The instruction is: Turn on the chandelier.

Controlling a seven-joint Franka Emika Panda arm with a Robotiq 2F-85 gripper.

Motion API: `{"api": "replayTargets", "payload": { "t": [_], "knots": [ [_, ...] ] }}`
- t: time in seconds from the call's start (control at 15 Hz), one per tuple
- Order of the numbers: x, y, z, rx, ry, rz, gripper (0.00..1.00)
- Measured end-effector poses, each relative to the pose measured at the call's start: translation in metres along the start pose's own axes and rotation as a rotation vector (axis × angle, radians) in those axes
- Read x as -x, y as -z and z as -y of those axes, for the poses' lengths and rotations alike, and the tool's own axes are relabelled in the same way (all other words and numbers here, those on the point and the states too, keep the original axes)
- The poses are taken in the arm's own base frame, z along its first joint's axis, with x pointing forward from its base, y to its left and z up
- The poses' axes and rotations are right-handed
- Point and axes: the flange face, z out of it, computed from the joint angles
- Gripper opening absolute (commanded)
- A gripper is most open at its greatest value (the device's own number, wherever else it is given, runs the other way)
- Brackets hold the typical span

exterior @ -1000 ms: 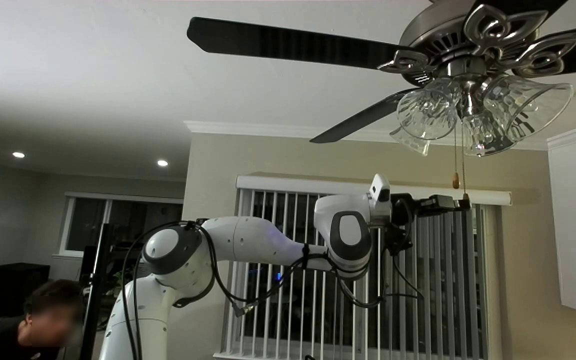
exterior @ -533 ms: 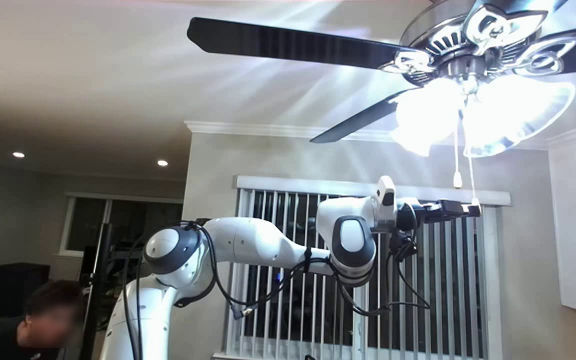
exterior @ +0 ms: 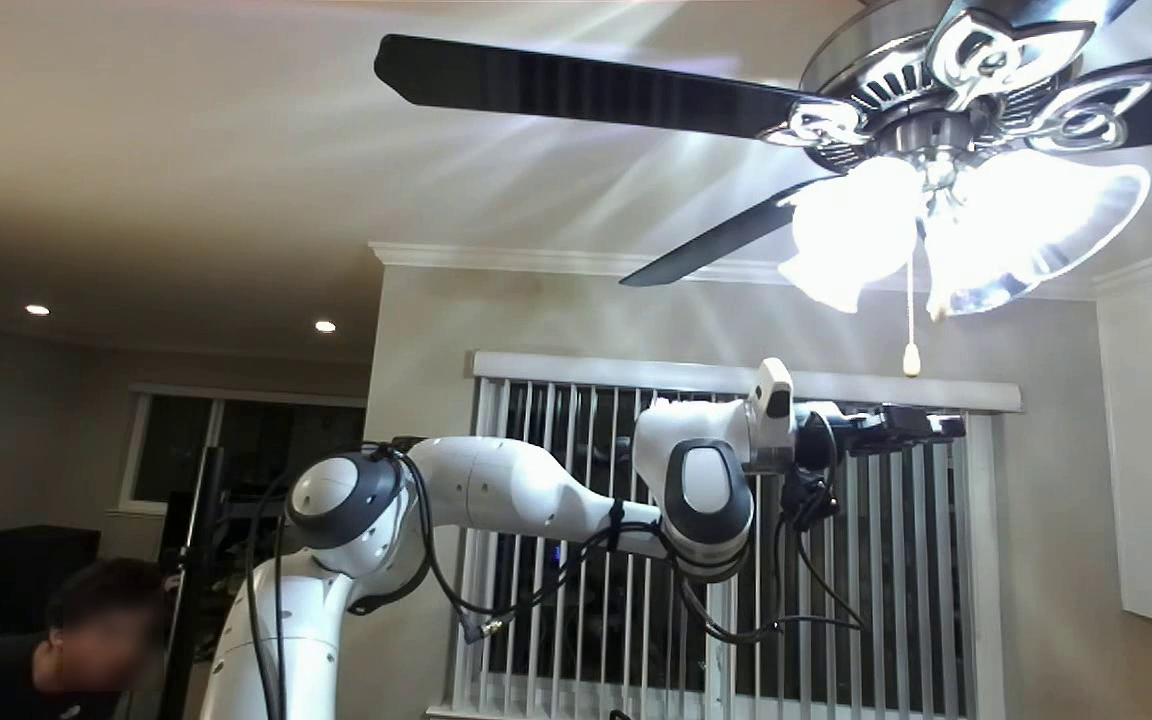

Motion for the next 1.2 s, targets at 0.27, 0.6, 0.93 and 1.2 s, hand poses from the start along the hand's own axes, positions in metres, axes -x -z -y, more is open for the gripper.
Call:
{"api": "replayTargets", "payload": {
  "t": [0.27,0.6,0.93,1.2],
  "knots": [
    [0.017,0.003,0.016,-0.029,0.006,0.033,0.81],
    [0.025,0.009,0.024,-0.051,0.004,0.05,1.0],
    [0.038,0.01,0.017,-0.041,-0.001,0.078,1.0],
    [0.039,0.015,0.0,-0.021,-0.023,0.109,1.0]
  ]
}}
